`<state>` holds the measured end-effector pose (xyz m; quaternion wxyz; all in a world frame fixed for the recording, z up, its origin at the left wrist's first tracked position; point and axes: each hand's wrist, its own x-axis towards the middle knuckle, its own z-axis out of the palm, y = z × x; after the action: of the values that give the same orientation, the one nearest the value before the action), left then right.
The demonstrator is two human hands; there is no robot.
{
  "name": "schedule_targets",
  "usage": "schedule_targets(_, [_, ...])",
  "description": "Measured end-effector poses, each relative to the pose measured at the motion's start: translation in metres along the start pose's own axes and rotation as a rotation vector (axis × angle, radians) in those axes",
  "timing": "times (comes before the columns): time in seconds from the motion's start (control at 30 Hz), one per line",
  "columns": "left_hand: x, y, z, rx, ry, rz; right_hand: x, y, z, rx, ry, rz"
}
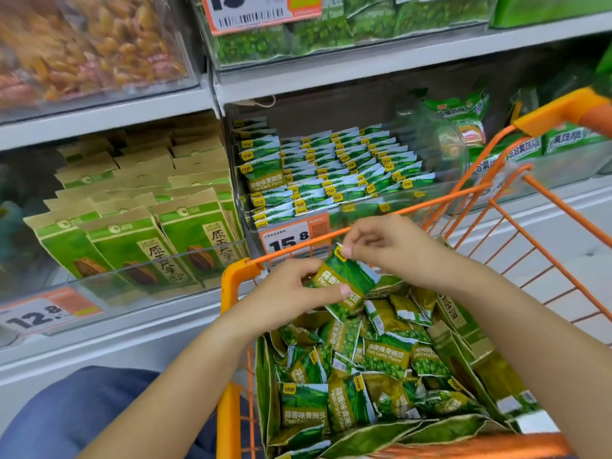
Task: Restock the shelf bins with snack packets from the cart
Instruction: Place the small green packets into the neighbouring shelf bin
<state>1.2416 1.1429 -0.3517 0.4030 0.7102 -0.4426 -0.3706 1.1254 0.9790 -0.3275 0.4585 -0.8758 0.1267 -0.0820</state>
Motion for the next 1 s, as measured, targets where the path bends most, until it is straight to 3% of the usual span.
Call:
schedule_targets(0.1, [-0.002, 0.008, -0.003, -0.190, 0.159, 0.012, -0.001, -0.013, -0.002, 0.189, 0.109, 0.005])
schedule_targets(0.2, [-0.004, 0.010, -0.004, -0.296, 0.308, 0.024, -0.002, -0.016, -0.007, 0.301, -0.038, 0.083])
schedule_targets(0.3, [-0.006, 0.015, 0.003, -0.244, 0.391, 0.052, -0.002, -0.014, 0.001, 0.387, -0.128, 0.151])
schedule_targets(0.43, [-0.008, 0.034, -0.005, -0.144, 0.453, 0.063, 0.001, -0.018, 0.004, 0.461, 0.004, 0.164])
schedule_targets(0.57, [-0.004, 0.048, -0.030, 0.213, 0.310, -0.019, 0.002, -0.021, 0.012, 0.168, 0.153, 0.059])
schedule_targets(0.63, [-0.003, 0.054, -0.041, 0.389, 0.325, 0.111, -0.003, -0.024, 0.015, -0.064, 0.201, -0.001])
schedule_targets(0.7, [0.001, 0.061, -0.053, 0.592, 0.464, 0.176, -0.007, -0.026, 0.013, -0.451, 0.173, -0.087])
schedule_targets(0.77, [0.012, 0.066, -0.067, 0.814, 0.623, 0.174, -0.007, -0.020, 0.011, -0.660, 0.116, -0.127])
schedule_targets(0.9, [0.053, 0.068, -0.094, 1.250, 0.562, 0.001, -0.003, -0.010, 0.015, -0.702, 0.060, -0.091])
schedule_targets(1.0, [0.079, 0.063, -0.106, 1.400, 0.509, -0.128, 0.000, -0.009, 0.014, -0.717, 0.047, -0.088])
